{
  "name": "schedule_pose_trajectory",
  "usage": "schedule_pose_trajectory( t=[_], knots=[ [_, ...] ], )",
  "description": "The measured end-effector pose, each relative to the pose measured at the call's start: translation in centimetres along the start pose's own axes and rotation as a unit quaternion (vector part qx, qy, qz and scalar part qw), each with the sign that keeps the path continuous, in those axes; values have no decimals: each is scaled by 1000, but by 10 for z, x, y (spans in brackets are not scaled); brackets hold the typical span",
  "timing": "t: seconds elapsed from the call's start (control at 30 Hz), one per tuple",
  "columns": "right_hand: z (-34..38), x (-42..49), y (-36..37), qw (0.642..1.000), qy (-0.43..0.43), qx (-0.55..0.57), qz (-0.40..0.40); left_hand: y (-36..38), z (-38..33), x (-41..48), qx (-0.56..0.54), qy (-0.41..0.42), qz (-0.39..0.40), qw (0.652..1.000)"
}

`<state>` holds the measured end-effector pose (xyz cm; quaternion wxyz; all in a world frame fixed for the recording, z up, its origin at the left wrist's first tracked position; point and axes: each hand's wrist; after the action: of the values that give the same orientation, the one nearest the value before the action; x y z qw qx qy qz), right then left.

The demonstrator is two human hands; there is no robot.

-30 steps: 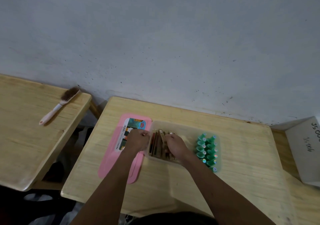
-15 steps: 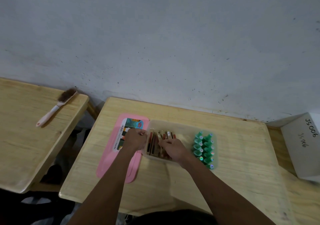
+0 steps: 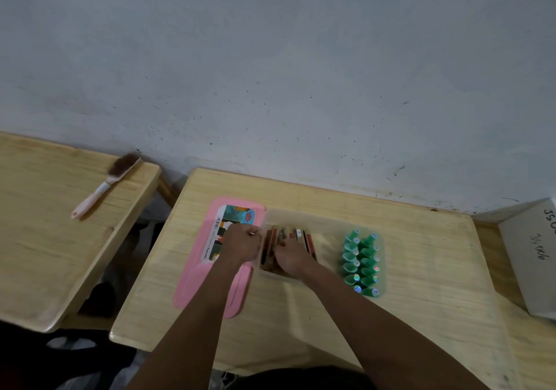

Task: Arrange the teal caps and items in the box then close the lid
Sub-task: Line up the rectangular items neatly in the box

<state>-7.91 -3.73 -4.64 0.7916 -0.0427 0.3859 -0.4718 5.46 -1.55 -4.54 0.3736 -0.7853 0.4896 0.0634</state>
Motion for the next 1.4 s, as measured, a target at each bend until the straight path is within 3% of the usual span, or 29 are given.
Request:
schedule_pose_trajectory(
  t=[0.17,0.3,0.4,0.53,0.8,1.03,1.17,1.4],
  knots=[
    [-1,4,10,999,-6,-45,2,1,-2,-4,35,24,-10,999],
    [-3,2,12,999,-18,-5,-31,1,-1,-3,50,40,-16,998],
    [0,-5,11,999,-52,-5,-9,2,0,-3,50,42,-19,998],
    [1,-1,12,993,-64,-96,10,1,0,-4,34,31,-15,999],
    [4,10,14,978,-39,-204,-29,2,-1,-5,31,28,-17,999],
    [-5,12,10,969,-52,-217,-108,3,1,-2,25,26,-12,999],
    [-4,16,-2,927,-105,-303,-196,2,3,0,-3,8,1,1000],
    [3,30,-24,873,-140,-457,-103,1,-1,-2,14,4,-4,1000]
  ],
)
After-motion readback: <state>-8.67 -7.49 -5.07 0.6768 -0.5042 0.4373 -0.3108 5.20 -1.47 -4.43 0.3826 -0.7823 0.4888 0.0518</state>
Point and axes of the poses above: each hand's wrist, its own x-axis towards the middle knuckle, its own y-axis out of the palm, z = x × y, and after that the axes turned 6 degrees about -z, right-handed
